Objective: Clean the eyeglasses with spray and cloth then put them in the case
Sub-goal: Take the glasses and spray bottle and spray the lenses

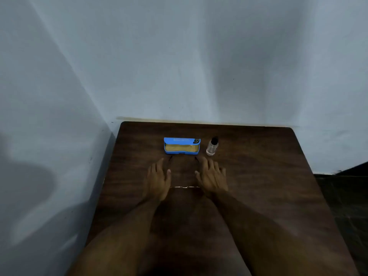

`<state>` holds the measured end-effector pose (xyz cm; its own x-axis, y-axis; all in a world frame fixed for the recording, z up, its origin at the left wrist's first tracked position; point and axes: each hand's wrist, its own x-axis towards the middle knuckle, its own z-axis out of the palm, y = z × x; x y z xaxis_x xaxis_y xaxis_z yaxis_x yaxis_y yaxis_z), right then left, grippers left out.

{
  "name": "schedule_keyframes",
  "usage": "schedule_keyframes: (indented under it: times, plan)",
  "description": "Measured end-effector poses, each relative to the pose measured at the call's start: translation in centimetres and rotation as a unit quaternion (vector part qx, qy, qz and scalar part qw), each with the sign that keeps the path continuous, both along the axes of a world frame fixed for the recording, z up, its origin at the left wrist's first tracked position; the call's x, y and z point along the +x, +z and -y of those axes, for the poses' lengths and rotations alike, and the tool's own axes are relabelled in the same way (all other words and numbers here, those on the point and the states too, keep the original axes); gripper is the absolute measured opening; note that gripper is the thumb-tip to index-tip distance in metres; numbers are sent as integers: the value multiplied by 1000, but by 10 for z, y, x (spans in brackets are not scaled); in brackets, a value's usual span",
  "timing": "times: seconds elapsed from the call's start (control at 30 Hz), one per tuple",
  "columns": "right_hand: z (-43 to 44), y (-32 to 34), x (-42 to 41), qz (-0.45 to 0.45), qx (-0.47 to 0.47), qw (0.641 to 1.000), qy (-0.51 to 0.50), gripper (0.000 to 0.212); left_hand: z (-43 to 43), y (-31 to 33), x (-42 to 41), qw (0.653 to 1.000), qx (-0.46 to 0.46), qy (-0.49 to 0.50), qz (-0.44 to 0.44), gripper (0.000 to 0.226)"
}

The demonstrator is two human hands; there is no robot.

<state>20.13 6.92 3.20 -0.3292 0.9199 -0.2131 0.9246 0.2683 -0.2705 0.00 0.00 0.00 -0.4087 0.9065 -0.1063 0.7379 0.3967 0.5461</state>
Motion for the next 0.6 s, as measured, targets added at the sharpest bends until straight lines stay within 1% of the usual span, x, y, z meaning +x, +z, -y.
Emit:
schedule_keyframes:
  times: [0.1, 0.17, 0.3, 0.47, 0.6]
  plan:
    - [-2, 3, -4, 6, -21, 1000, -7, 61, -2, 1, -2, 999, 21, 16, 21, 52]
    - [-3, 2, -5, 12, -41, 999, -18, 59, -2, 1, -2, 999, 14, 24, 38, 49]
    - [-3, -2, -7, 9, -57, 997, -44, 50, -6, -6, -4, 998, 12, 35, 51, 44]
    - [-8, -6, -10, 15, -99, 992, -72, 51, -9, -16, -3, 996, -22, 54, 73, 36]
    - [-11, -12, -10, 26, -111, 991, -77, 44, -10, -15, 0, 994, -30, 62, 86, 30]
